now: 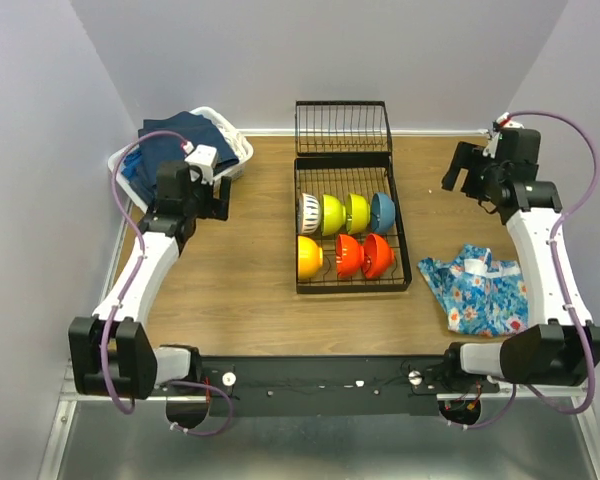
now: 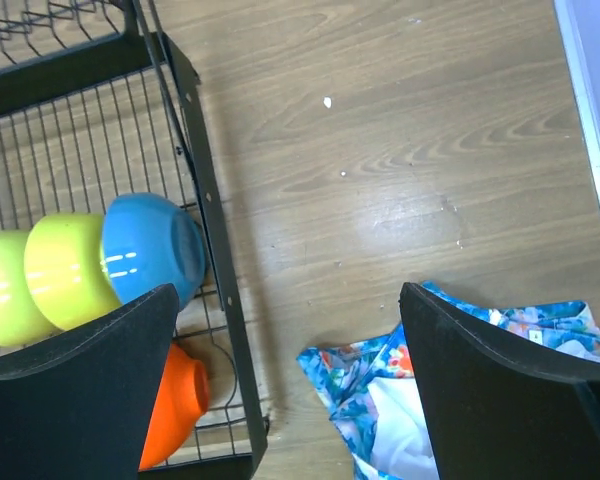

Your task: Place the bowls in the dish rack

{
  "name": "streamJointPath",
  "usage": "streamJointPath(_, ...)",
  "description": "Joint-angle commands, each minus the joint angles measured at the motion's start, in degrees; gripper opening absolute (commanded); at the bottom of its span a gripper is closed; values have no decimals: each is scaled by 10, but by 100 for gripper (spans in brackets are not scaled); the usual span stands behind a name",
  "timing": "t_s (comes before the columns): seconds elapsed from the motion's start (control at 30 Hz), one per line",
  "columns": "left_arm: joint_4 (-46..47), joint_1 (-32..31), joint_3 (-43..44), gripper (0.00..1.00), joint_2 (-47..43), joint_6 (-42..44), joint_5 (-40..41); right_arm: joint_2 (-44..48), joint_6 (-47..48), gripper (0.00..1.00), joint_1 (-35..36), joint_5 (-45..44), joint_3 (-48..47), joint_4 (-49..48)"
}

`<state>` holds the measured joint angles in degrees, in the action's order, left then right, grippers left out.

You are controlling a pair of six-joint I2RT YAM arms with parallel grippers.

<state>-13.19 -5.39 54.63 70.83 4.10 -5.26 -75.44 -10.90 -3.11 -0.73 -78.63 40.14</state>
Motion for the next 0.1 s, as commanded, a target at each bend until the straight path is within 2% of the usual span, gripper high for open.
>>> streamJointPath(0.0, -26, 7, 51, 99, 30, -38, 9, 25, -5, 100, -3, 5, 15, 16)
streamJointPath(0.07, -29, 7, 59, 99, 39, -60, 6, 31, -9, 100, -3, 3, 26, 6)
